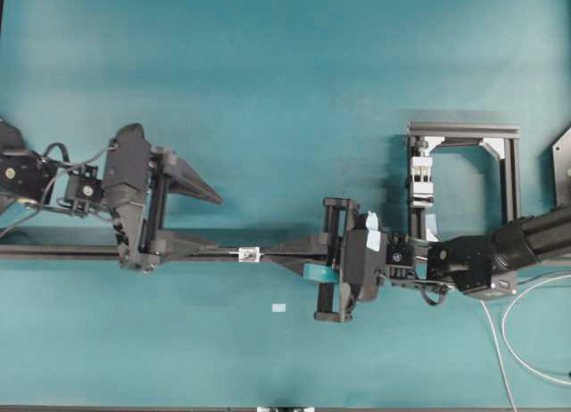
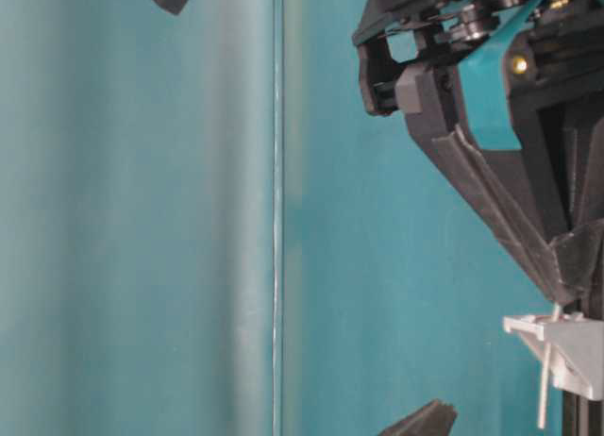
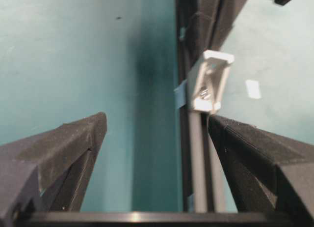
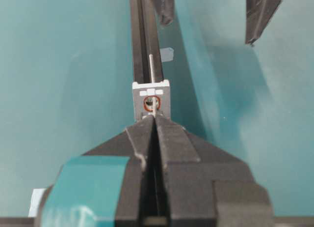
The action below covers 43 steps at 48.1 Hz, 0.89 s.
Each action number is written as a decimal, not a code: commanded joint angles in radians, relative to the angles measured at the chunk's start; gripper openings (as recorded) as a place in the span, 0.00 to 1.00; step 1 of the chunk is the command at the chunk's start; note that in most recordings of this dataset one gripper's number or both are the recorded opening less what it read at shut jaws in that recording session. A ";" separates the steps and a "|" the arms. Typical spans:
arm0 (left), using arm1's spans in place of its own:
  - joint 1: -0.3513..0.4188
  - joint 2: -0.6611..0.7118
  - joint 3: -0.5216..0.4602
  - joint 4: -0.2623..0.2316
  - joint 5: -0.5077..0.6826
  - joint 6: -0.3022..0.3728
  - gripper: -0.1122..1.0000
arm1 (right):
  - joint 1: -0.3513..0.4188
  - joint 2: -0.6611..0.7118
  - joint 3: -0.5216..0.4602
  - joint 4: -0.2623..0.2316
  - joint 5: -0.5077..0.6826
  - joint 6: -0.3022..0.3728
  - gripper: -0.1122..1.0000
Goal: Insert the wire into the hole on the left side and pull it with the left arm.
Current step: 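Move the left gripper to the bracket and grasp the protruding wire tip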
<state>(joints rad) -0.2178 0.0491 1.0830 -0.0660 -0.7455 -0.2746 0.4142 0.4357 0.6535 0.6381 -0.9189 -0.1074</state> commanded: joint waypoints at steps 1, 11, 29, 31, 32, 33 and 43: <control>-0.021 -0.003 -0.048 0.003 0.026 0.000 0.67 | -0.005 -0.014 -0.015 -0.003 -0.003 -0.002 0.15; -0.038 0.037 -0.103 0.005 0.066 -0.005 0.67 | -0.005 -0.014 -0.015 -0.003 0.000 -0.002 0.15; -0.064 0.077 -0.140 0.003 0.067 -0.015 0.67 | -0.005 -0.015 -0.015 -0.003 0.002 0.000 0.15; -0.064 0.078 -0.138 0.003 0.067 -0.015 0.67 | -0.005 -0.015 -0.014 -0.003 0.002 0.000 0.15; -0.063 0.080 -0.138 0.003 0.067 -0.015 0.67 | -0.005 -0.014 -0.015 -0.003 0.002 0.000 0.15; -0.063 0.081 -0.138 0.002 0.067 -0.015 0.67 | -0.005 -0.014 -0.015 -0.003 0.002 0.000 0.15; -0.055 0.083 -0.140 0.000 0.067 -0.017 0.62 | -0.005 -0.014 -0.015 -0.003 0.002 0.000 0.15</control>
<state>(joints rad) -0.2777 0.1473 0.9572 -0.0644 -0.6734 -0.2899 0.4126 0.4372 0.6535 0.6381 -0.9143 -0.1074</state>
